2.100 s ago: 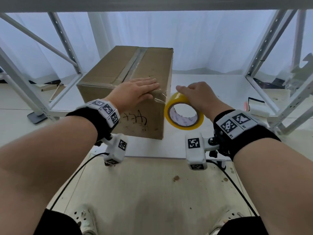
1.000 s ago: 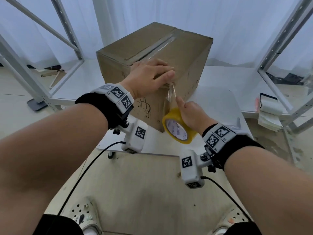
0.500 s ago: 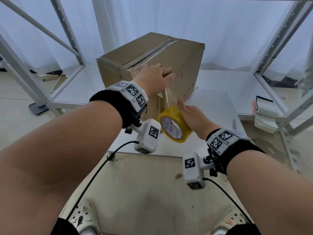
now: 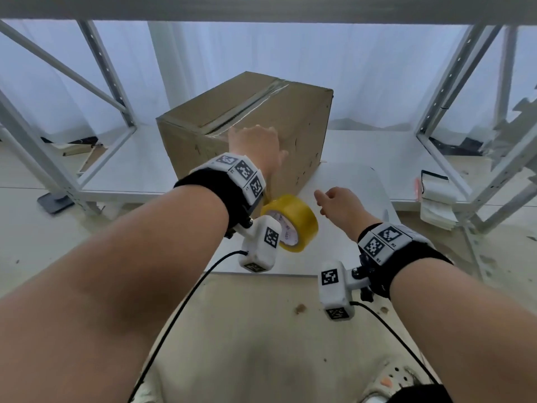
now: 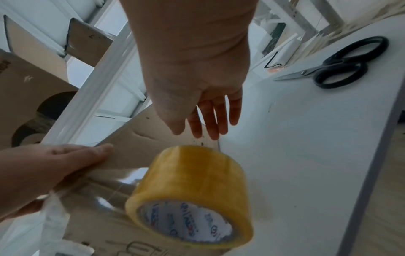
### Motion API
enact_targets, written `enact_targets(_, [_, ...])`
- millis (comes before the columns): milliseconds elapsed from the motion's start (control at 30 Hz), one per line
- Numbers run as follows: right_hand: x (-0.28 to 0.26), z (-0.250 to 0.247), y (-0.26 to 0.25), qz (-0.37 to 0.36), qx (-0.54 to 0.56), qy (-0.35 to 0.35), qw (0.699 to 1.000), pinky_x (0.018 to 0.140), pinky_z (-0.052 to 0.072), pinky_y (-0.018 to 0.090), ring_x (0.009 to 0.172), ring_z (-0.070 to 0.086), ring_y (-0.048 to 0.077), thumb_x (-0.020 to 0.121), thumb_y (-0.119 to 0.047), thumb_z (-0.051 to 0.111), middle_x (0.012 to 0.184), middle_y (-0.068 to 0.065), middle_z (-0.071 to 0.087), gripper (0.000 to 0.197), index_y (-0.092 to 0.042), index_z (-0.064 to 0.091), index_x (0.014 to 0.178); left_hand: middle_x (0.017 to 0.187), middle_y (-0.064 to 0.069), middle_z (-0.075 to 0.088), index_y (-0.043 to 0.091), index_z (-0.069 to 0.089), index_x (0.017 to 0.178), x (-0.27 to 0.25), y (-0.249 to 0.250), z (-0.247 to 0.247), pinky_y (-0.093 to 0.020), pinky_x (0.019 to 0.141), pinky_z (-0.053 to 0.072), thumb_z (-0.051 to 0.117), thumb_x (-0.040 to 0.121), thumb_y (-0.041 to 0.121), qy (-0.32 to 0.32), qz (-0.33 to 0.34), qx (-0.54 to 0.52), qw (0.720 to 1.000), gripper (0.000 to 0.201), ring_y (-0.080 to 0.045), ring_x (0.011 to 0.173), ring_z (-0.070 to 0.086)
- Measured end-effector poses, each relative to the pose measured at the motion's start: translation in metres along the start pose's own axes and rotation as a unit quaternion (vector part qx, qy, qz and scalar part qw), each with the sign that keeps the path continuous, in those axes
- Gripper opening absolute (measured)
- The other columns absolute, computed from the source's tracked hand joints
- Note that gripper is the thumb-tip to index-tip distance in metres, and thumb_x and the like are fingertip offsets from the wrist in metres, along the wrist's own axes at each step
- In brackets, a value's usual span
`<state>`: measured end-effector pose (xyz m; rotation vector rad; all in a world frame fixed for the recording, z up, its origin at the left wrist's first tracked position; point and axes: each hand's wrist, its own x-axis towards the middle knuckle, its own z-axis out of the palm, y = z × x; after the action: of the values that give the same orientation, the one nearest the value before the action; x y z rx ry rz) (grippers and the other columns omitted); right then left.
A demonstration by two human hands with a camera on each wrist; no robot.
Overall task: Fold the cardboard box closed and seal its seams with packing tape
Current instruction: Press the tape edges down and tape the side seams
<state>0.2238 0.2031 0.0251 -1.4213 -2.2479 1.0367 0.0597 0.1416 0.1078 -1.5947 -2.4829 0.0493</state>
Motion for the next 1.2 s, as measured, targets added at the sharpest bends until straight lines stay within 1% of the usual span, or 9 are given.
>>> enact_targets(200, [-0.004,-0.010,0.033,0.029,-0.175,-0.005,0.984,0.062,0.035,0.028,0.068,0.047,0.026,0.094,-0.025,0.049,0.064,0.005,0.044,0.036,-0.012,0.040,0.061,0.149,-0.003,0.039,0.017,0.036,0.143,-0.013,-0.012,-0.006,-0.048,0.112,0.025,0.034,0.100,0.035,-0.022,0.044,-0.018,0.999,0.046,-0.027,0.127,0.047])
enact_targets(333, [-0.014,-0.019,0.046,0.058,-0.180,0.003,0.982,0.056,0.035,0.028,0.064,0.046,0.025,0.093,-0.024,0.049,0.058,0.005,0.040,0.040,-0.012,0.034,0.057,0.155,0.002,0.027,0.021,0.027,0.148,-0.026,-0.031,-0.009,-0.048,0.115,0.017,0.034,0.102,0.027,-0.055,0.047,-0.042,0.996,0.047,-0.024,0.135,0.037])
enact_targets(433, [-0.029,-0.028,0.057,0.075,-0.197,0.010,0.978,0.092,0.041,0.035,0.085,0.055,0.031,0.092,-0.014,0.045,0.073,0.011,0.057,0.027,-0.003,0.049,0.067,0.155,0.000,0.027,0.018,0.030,0.146,-0.035,-0.030,-0.008,-0.049,0.115,0.008,0.034,0.102,0.023,-0.040,0.032,-0.021,0.998,0.045,-0.023,0.140,0.030])
enact_targets(500, [-0.038,-0.031,0.070,0.090,-0.249,-0.003,0.964,0.104,0.037,0.038,0.102,0.058,0.034,0.092,-0.006,0.042,0.103,0.022,0.063,0.020,0.003,0.060,0.092,0.155,-0.003,0.026,0.016,0.031,0.145,-0.044,-0.018,-0.006,-0.050,0.116,0.002,0.036,0.101,0.027,-0.013,0.016,-0.014,1.000,0.046,-0.023,0.144,0.019])
enact_targets(600, [-0.044,-0.026,0.100,0.096,-0.313,-0.029,0.945,0.094,0.045,0.040,0.113,0.053,0.037,0.094,-0.007,0.042,0.127,0.027,0.051,0.029,0.002,0.058,0.115,0.158,-0.006,0.015,0.017,0.028,0.147,-0.059,0.011,0.002,-0.049,0.116,-0.006,0.037,0.100,0.037,0.025,0.050,-0.022,0.998,0.052,-0.025,0.147,0.004])
enact_targets(733, [-0.040,-0.020,0.127,0.117,-0.321,-0.048,0.938,0.087,0.043,0.042,0.116,0.050,0.039,0.095,-0.017,0.041,0.128,0.022,0.049,0.034,-0.005,0.053,0.124,0.158,-0.006,0.018,0.020,0.038,0.142,-0.068,0.055,0.024,-0.049,0.117,-0.004,0.039,0.099,0.037,0.036,0.141,-0.018,0.989,0.047,-0.022,0.147,0.005])
enact_targets(933, [-0.036,-0.014,0.135,0.108,-0.370,-0.049,0.921,0.089,0.045,0.040,0.108,0.056,0.034,0.093,-0.016,0.040,0.119,0.012,0.056,0.032,-0.012,0.054,0.121,0.157,-0.007,0.021,0.020,0.045,0.137,-0.069,0.083,0.055,-0.049,0.116,-0.004,0.036,0.099,0.038,-0.021,0.162,-0.023,0.986,0.043,-0.022,0.147,0.006])
enact_targets(1067, [-0.032,-0.007,0.131,0.128,-0.282,-0.003,0.951,0.085,0.043,0.037,0.106,0.058,0.031,0.098,-0.027,0.039,0.115,0.011,0.060,0.029,-0.010,0.053,0.117,0.156,-0.006,0.022,0.021,0.044,0.137,-0.068,0.080,0.062,-0.048,0.116,-0.003,0.035,0.100,0.038,-0.039,0.148,-0.027,0.988,0.042,-0.022,0.146,0.007])
enact_targets(1200, [-0.033,-0.002,0.129,0.188,-0.160,0.031,0.969,0.075,0.038,0.035,0.108,0.057,0.035,0.097,-0.014,0.045,0.119,0.020,0.057,0.030,-0.002,0.034,0.123,0.156,-0.005,0.023,0.021,0.046,0.136,-0.072,0.075,0.063,-0.047,0.116,-0.004,0.034,0.100,0.037,-0.038,0.148,-0.029,0.988,0.041,-0.021,0.146,0.007])
